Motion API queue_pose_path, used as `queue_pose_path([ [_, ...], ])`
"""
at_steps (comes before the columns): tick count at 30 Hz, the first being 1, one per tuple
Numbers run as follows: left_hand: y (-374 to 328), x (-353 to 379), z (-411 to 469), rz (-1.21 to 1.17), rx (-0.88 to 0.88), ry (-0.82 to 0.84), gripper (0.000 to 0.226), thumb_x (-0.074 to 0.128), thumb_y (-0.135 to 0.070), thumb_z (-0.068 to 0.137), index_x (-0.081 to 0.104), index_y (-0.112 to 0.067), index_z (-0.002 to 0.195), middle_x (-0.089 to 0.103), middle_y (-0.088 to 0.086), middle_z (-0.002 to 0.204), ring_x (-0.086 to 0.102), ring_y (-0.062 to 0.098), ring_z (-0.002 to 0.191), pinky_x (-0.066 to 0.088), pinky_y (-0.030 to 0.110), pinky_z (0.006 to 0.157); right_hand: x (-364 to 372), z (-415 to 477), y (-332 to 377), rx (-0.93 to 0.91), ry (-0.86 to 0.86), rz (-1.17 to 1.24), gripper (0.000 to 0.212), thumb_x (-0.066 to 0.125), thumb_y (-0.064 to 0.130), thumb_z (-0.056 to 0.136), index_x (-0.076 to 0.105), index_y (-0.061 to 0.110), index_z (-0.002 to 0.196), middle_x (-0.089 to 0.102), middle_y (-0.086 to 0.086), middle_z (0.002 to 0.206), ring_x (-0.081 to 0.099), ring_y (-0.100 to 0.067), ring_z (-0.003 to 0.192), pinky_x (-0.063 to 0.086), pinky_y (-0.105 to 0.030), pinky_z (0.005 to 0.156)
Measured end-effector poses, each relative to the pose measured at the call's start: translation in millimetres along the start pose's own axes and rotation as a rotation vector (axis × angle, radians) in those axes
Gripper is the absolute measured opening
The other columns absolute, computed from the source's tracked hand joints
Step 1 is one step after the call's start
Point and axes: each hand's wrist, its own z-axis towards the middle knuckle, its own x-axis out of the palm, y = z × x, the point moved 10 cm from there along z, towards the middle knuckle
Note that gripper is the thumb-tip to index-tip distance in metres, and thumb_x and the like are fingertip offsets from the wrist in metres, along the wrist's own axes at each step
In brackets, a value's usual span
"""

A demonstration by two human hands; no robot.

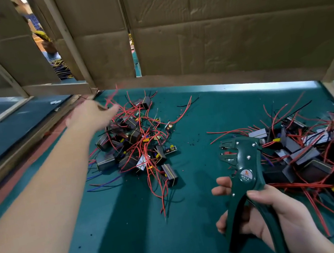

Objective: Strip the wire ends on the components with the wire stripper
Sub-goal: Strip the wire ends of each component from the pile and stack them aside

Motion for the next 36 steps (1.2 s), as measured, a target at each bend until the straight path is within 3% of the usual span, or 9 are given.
queue_pose_path([
  [3,-63,-66,-40,-0.345,0.315,-0.256,0.028,0.062,-0.055,0.085,0.065,-0.027,0.082,0.071,-0.002,0.086,0.068,0.022,0.085,0.051,0.031,0.077,1,0,1,0.002,0.004,0.011,0.095,0.094,0.025,0.012,0.070,-0.006,0.098,0.062,-0.033,0.108,0.057,-0.052,0.057,0.048,-0.059,0.063],
  [7,-127,-87,-100,-1.136,0.487,0.048,0.029,0.067,-0.049,0.082,0.067,-0.021,0.089,0.069,-0.001,0.064,0.068,0.018,0.055,0.056,0.031,0.055,2,-1,4,-0.010,0.013,0.034,0.092,0.093,0.024,0.011,0.070,-0.006,0.094,0.063,-0.033,0.106,0.057,-0.051,0.057,0.049,-0.058,0.060],
  [12,-147,-10,-140,-1.554,0.141,0.494,0.036,0.060,-0.053,0.086,0.055,-0.019,0.078,0.049,-0.002,0.055,0.062,0.020,0.053,0.054,0.031,0.052,-3,-6,16,-0.068,-0.004,0.040,0.090,0.092,0.029,0.018,0.070,-0.005,0.098,0.064,-0.031,0.109,0.059,-0.050,0.060,0.052,-0.059,0.060],
  [16,-143,63,-169,-1.887,-0.119,0.727,0.009,0.038,-0.010,0.093,0.047,-0.012,0.092,0.051,0.007,0.074,0.070,0.032,0.087,0.056,0.037,0.082,-11,-9,23,-0.105,-0.020,0.076,0.095,0.091,0.033,0.023,0.067,-0.005,0.107,0.063,-0.029,0.112,0.061,-0.046,0.064,0.052,-0.057,0.065],
  [21,-124,104,-175,-1.865,-0.054,0.560,0.036,0.038,0.020,0.090,0.043,-0.009,0.110,0.063,0.012,0.100,0.070,0.024,0.098,0.057,0.024,0.078,-18,-10,33,-0.171,-0.059,0.119,0.099,0.089,0.033,0.027,0.061,-0.006,0.113,0.063,-0.028,0.112,0.061,-0.045,0.066,0.054,-0.056,0.064],
  [28,-109,88,-175,-1.367,0.260,0.292,0.024,0.064,-0.037,0.077,0.071,-0.021,0.094,0.075,0.001,0.076,0.071,0.009,0.073,0.050,0.014,0.058,-23,-9,38,-0.191,-0.066,0.124,0.093,0.088,0.034,0.030,0.064,-0.006,0.111,0.063,-0.027,0.110,0.061,-0.044,0.069,0.054,-0.055,0.066],
  [31,-106,82,-177,-1.286,0.266,0.213,0.022,0.069,-0.039,0.075,0.070,-0.021,0.088,0.065,-0.003,0.053,0.064,0.008,0.050,0.049,0.014,0.054,-24,-9,37,-0.185,-0.068,0.115,0.090,0.087,0.034,0.032,0.066,-0.007,0.109,0.063,-0.026,0.110,0.062,-0.045,0.068,0.055,-0.056,0.065],
  [34,-100,80,-176,-1.017,0.262,0.120,0.080,0.076,-0.026,0.080,0.028,-0.030,0.145,0.059,0.001,0.049,0.061,0.008,0.043,0.041,0.016,0.038,-23,-9,36,-0.176,-0.057,0.087,0.086,0.086,0.035,0.034,0.067,-0.005,0.108,0.064,-0.026,0.111,0.062,-0.045,0.068,0.054,-0.056,0.065],
  [36,-98,78,-177,-0.993,0.296,0.104,0.115,0.077,-0.024,0.080,-0.014,-0.036,0.149,0.059,0.007,0.051,0.062,0.007,0.046,0.041,0.015,0.038,-23,-8,35,-0.171,-0.056,0.068,0.085,0.086,0.036,0.036,0.067,-0.004,0.108,0.064,-0.027,0.113,0.062,-0.046,0.069,0.054,-0.056,0.065],
])
